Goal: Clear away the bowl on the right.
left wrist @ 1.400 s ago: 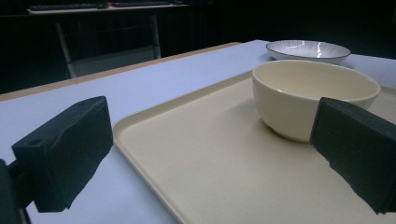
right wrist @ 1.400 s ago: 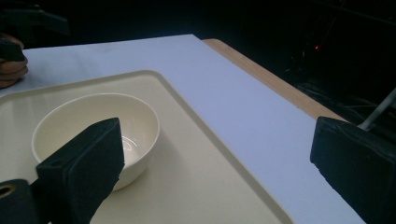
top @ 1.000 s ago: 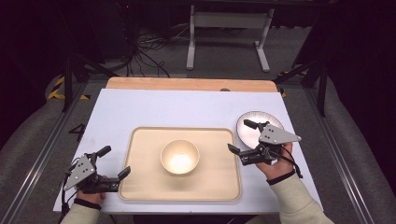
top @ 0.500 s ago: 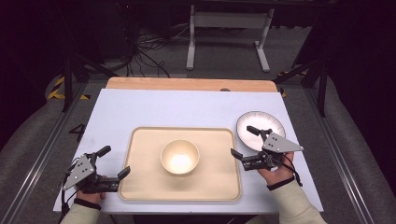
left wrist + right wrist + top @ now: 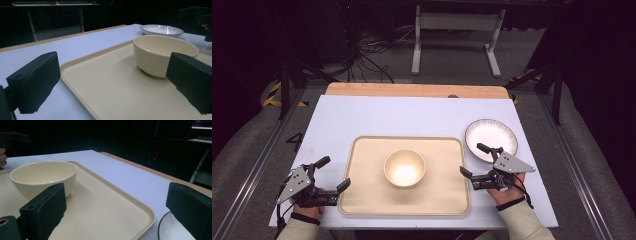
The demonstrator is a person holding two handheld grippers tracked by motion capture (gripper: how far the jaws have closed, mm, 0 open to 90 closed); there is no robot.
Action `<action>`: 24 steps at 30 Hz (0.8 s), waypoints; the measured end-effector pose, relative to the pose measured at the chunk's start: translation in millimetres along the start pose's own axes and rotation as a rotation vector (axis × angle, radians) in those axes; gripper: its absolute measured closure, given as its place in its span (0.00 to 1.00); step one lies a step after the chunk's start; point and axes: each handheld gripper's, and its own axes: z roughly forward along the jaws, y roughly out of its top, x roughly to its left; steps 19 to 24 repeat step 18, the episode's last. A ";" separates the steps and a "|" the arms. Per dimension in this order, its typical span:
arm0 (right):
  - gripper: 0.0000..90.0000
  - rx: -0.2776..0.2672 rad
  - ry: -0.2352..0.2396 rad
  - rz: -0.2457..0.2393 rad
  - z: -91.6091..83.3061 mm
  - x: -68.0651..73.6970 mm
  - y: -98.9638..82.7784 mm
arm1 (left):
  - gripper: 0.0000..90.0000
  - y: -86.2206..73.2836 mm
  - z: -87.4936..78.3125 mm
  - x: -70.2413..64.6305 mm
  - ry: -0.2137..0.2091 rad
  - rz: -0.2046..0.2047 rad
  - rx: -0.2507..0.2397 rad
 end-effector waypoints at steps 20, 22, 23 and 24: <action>0.04 0.040 0.001 0.061 -0.8 -0.3 -18.5 | 0.00 0.9 -0.9 3.0 -0.038 -0.034 0.007; 0.04 0.040 0.001 0.061 -0.8 -0.3 -18.5 | 0.00 0.9 -0.9 3.0 -0.038 -0.034 0.007; 0.04 0.040 0.001 0.061 -0.8 -0.3 -18.5 | 0.00 0.9 -0.9 3.0 -0.038 -0.034 0.007; 0.04 0.040 0.001 0.061 -0.8 -0.3 -18.5 | 0.00 0.9 -0.9 3.0 -0.038 -0.034 0.007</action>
